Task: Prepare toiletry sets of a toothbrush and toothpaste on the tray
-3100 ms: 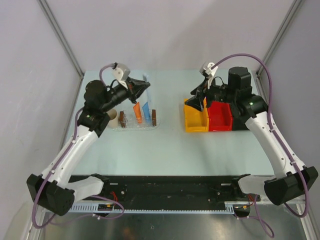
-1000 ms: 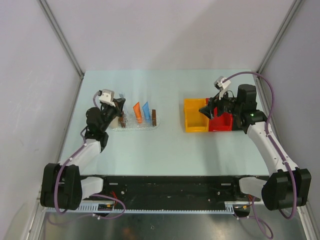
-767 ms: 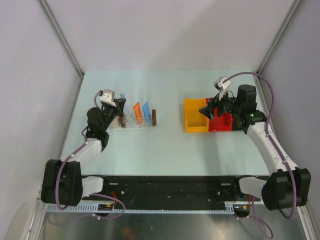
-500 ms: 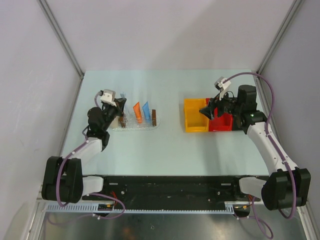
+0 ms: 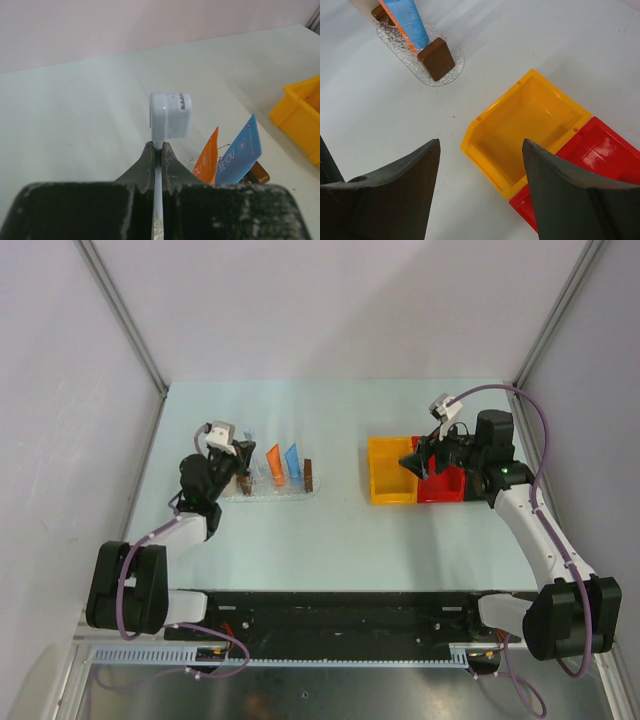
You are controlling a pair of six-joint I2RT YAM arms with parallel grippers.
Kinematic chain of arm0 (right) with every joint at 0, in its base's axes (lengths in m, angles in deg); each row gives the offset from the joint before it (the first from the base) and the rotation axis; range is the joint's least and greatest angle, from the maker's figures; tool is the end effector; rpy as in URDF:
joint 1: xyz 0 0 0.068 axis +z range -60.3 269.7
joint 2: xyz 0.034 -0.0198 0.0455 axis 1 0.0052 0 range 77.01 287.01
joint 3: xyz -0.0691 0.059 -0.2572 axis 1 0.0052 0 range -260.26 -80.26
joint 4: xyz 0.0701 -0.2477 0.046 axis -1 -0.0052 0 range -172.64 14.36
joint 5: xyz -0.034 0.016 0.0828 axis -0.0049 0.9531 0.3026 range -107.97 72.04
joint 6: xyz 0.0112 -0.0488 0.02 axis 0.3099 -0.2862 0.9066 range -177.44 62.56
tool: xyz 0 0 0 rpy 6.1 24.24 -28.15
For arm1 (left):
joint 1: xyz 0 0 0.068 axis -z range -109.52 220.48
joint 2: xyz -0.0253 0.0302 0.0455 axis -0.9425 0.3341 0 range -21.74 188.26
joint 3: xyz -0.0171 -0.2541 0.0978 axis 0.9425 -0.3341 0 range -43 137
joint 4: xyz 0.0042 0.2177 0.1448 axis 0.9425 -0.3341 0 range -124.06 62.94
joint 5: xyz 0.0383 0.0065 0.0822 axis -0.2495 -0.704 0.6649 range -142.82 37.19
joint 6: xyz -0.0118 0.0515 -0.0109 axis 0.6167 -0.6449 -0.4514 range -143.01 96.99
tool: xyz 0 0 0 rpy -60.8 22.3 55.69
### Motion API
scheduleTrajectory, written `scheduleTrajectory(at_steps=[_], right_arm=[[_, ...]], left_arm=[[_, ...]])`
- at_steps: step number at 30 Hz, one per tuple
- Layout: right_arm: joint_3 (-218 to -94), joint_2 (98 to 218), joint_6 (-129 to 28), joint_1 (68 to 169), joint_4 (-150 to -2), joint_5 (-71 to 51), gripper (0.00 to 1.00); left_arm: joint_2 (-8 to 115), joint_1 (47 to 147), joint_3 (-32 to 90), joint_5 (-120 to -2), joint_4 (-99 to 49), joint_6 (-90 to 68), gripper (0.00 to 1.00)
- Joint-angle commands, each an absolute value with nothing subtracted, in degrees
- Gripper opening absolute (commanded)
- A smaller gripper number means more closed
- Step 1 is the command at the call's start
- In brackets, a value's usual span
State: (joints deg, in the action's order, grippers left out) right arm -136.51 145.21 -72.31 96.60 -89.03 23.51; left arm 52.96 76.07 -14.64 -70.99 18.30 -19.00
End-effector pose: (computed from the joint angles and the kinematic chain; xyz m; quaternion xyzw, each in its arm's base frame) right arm 0.2604 0.0552 0.3234 -0.3351 0.7403 0.2637 0.5198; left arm 0.2684 -0.0374 0.2304 0.1204 0.7026 -0.1701 0.6804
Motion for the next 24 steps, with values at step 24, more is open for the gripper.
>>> scheduleTrajectory(at_steps=[24], right_arm=[[-136.5, 144.9, -72.3, 95.9, -87.2, 24.9, 0.72]], left_arm=[[55.9, 75.6, -11.6, -70.7, 15.6, -19.8, 0.0]])
